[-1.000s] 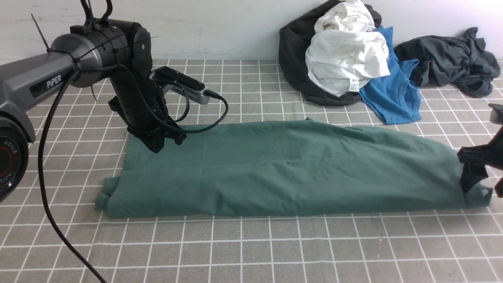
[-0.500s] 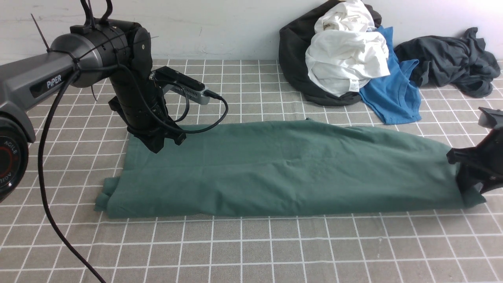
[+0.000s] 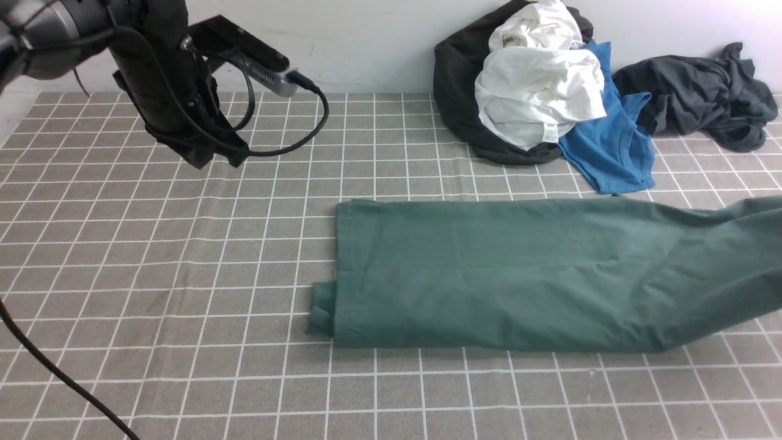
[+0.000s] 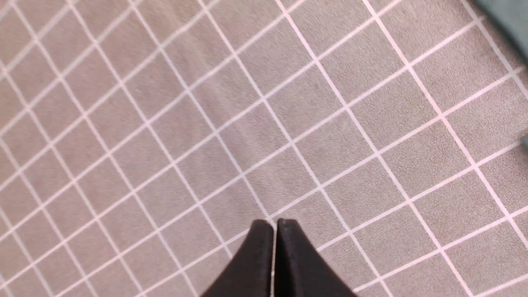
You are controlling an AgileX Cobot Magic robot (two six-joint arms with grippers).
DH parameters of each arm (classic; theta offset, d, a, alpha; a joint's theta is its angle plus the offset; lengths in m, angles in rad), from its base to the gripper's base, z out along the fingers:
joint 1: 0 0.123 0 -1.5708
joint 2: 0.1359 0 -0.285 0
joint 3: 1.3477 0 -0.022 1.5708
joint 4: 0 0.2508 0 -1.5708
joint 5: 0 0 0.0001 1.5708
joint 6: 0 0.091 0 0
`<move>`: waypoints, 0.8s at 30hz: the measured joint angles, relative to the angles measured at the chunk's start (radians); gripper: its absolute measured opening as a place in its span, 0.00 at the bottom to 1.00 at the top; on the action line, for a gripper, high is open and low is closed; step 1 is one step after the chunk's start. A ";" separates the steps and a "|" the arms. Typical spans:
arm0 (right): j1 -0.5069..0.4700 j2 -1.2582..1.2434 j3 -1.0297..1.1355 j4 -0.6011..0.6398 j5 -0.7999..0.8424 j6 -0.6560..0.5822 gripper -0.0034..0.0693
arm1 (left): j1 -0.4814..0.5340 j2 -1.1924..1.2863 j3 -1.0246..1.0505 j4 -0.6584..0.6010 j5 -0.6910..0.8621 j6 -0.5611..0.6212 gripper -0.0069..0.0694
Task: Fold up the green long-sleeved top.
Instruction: Use the right arm to drag the right edge of the fabric to the left and folds it over the left edge
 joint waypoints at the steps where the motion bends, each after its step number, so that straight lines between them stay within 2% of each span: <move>1: 0.020 -0.013 -0.019 0.020 0.005 -0.015 0.15 | 0.000 -0.008 0.000 0.002 0.002 0.000 0.08; 3: 0.061 -0.026 -0.049 0.054 0.015 -0.041 0.15 | 0.000 -0.024 0.000 0.004 0.007 -0.001 0.08; 8: 0.323 -0.006 -0.160 0.171 0.032 -0.093 0.15 | 0.000 -0.088 0.000 0.011 0.023 -0.003 0.08; 10: 0.460 0.039 -0.192 0.199 0.022 -0.093 0.15 | 0.000 -0.117 0.000 0.012 0.033 -0.003 0.08; 12: 0.513 0.072 -0.207 0.212 0.008 -0.093 0.15 | 0.000 -0.133 0.000 0.013 0.040 -0.003 0.08; 13: 0.600 0.132 -0.229 0.232 -0.019 -0.093 0.15 | 0.000 -0.154 0.000 0.014 0.047 -0.003 0.08; 16: 0.713 0.237 -0.267 0.272 -0.064 -0.085 0.15 | 0.000 -0.180 0.000 0.014 0.055 -0.003 0.08; 20: 0.828 0.374 -0.317 0.333 -0.118 -0.082 0.15 | 0.000 -0.193 0.000 0.014 0.076 -0.003 0.08; 24: 0.876 0.462 -0.363 0.363 -0.122 -0.082 0.16 | 0.000 -0.194 0.000 0.005 0.078 -0.004 0.08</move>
